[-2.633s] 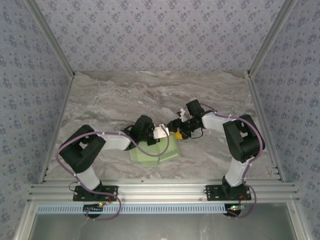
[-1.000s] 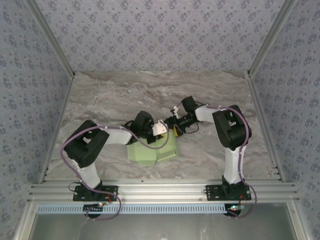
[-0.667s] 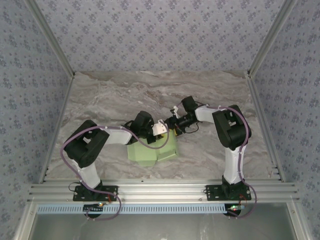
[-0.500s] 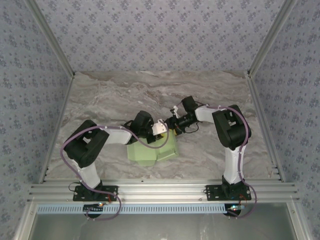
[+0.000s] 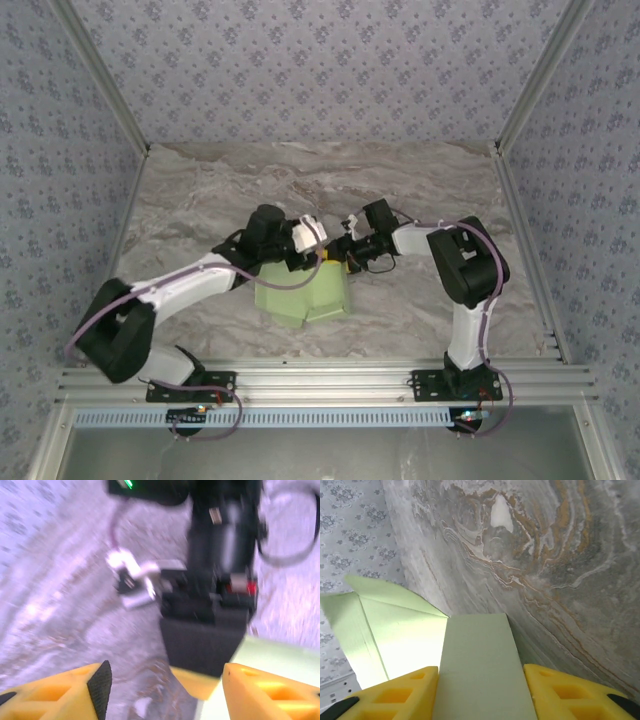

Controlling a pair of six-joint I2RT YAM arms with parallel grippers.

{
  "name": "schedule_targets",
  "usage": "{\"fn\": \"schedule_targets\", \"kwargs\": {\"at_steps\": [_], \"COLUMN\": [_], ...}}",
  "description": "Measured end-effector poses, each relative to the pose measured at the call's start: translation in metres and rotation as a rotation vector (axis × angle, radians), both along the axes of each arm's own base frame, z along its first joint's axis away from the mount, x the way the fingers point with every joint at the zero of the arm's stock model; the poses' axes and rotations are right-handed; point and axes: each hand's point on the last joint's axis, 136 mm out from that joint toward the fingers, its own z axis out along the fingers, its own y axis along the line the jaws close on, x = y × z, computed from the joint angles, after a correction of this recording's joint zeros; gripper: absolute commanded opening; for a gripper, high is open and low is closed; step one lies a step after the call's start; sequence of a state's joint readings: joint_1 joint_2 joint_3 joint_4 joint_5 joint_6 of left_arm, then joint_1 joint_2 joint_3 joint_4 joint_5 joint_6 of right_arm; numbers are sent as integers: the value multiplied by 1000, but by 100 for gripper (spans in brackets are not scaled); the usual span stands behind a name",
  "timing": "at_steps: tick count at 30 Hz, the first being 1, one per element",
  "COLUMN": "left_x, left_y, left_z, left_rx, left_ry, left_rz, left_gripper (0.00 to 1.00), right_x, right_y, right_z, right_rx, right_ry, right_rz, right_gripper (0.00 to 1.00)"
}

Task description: Fold the paper box

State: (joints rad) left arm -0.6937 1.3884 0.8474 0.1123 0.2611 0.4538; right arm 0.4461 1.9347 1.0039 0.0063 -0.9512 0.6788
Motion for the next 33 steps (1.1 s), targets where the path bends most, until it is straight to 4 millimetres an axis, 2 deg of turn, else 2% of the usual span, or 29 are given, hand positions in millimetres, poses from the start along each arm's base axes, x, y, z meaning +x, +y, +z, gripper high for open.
{"fn": "schedule_targets", "kwargs": {"at_steps": [1, 2, 3, 5, 8, 11, 14, 17, 19, 22, 25, 31, 33], "left_x": [1, 0, -1, -5, -12, -18, -26, -38, -46, -50, -49, -32, -30], "left_y": [2, 6, 11, 25, 54, 94, 138, 171, 182, 191, 192, 165, 153], "left_z": [18, 37, 53, 78, 93, 82, 52, 23, 13, 8, 6, 4, -4], "left_rx": [-33, -73, -110, -183, -272, -345, -401, -442, -469, -516, -526, -452, -421], "left_ry": [-15, -32, -43, -45, -4, 89, 220, 330, 389, 450, 507, 675, 739], "left_rz": [24, 51, 80, 154, 303, 519, 769, 949, 1019, 1083, 1122, 1158, 1152], "left_gripper": [69, 80, 99, 99, 99, 99, 99, 99, 99, 99, 99, 99, 95], "right_x": [1, 3, 6, 12, 23, 28, 31, 30, 29, 22, 14, 11, 11], "right_y": [1, 1, 1, 2, 2, 3, 5, 4, 4, 2, -2, -12, -18], "right_z": [0, -1, -2, -4, -6, -8, -7, -6, -5, -4, -2, 1, 3], "right_rx": [-5, -12, -20, -33, -59, -53, -31, -13, -6, -11, -21, -65, -89], "right_ry": [-4, -11, -14, -22, -48, -60, -71, -92, -115, -149, -181, -232, -249], "right_rz": [-26, -54, -82, -148, -258, -332, -368, -382, -384, -383, -373, -381, -386], "right_gripper": [51, 52, 52, 53, 53, 52, 52, 52, 53, 55, 59, 64, 65]}}
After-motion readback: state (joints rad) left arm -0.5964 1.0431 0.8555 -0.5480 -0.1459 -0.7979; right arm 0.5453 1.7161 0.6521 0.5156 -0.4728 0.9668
